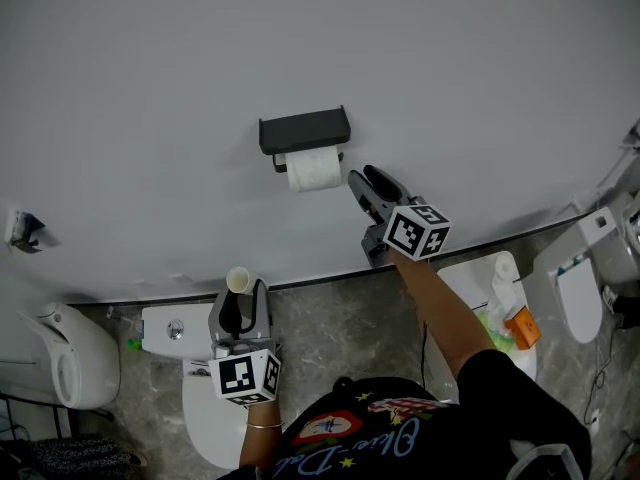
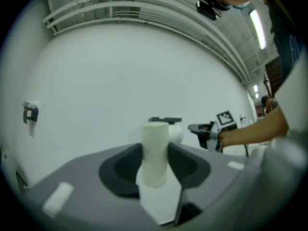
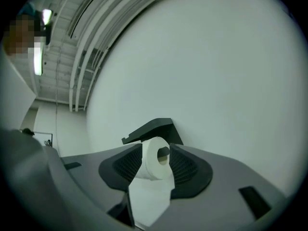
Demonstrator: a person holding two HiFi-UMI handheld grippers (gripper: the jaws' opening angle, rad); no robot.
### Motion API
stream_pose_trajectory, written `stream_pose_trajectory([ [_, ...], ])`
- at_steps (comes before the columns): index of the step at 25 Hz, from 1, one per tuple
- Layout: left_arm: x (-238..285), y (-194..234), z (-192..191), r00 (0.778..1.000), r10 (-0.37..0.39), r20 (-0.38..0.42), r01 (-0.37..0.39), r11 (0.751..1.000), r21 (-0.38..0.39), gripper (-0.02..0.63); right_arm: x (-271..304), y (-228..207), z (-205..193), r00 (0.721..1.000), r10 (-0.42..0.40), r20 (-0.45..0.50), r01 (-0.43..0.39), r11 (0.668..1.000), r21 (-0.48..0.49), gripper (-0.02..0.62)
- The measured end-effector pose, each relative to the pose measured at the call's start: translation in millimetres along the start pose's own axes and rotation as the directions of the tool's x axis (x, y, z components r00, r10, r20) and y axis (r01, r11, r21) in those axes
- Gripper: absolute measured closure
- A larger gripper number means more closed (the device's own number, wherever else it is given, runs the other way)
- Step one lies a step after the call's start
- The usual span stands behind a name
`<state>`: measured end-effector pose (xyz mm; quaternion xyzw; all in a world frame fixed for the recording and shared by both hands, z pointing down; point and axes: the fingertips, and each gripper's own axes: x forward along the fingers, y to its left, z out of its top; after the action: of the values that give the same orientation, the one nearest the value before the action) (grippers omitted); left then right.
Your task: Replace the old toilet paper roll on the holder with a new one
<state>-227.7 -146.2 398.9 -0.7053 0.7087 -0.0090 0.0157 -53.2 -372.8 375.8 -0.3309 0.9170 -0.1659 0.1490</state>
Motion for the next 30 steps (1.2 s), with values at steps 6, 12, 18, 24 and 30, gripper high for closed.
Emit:
stream_pose_trajectory([
  [6, -0.7, -20.2, -2.5, 0.999, -0.05, -0.005, 0.05, 0.999, 0.004, 0.445, -74.2, 24.3, -14.7, 0.996, -0.071, -0.049, 0.056, 0.964, -0.26, 0.449],
  [12, -8.7, -49.3, -17.5, 0.993, -0.114, -0.033, 0.114, 0.993, -0.004, 0.445, -148.3, 64.8, -48.6, 0.994, -0.079, -0.077, 0.052, 0.952, -0.3, 0.567],
  [18, -17.3, -67.7, -27.5, 0.988, -0.147, -0.055, 0.147, 0.989, 0.006, 0.445, -190.0, 80.1, -62.0, 0.985, -0.138, -0.105, 0.088, 0.92, -0.382, 0.58],
  [24, -20.1, -76.1, -27.4, 0.984, -0.168, -0.06, 0.169, 0.986, 0.01, 0.445, -198.1, 79.4, -57.4, 0.982, -0.165, -0.091, 0.116, 0.91, -0.398, 0.581],
  [30, -21.6, -76.2, -23.1, 0.985, -0.164, -0.052, 0.166, 0.986, 0.018, 0.445, -197.9, 79.5, -55.2, 0.983, -0.164, -0.086, 0.117, 0.908, -0.403, 0.581],
])
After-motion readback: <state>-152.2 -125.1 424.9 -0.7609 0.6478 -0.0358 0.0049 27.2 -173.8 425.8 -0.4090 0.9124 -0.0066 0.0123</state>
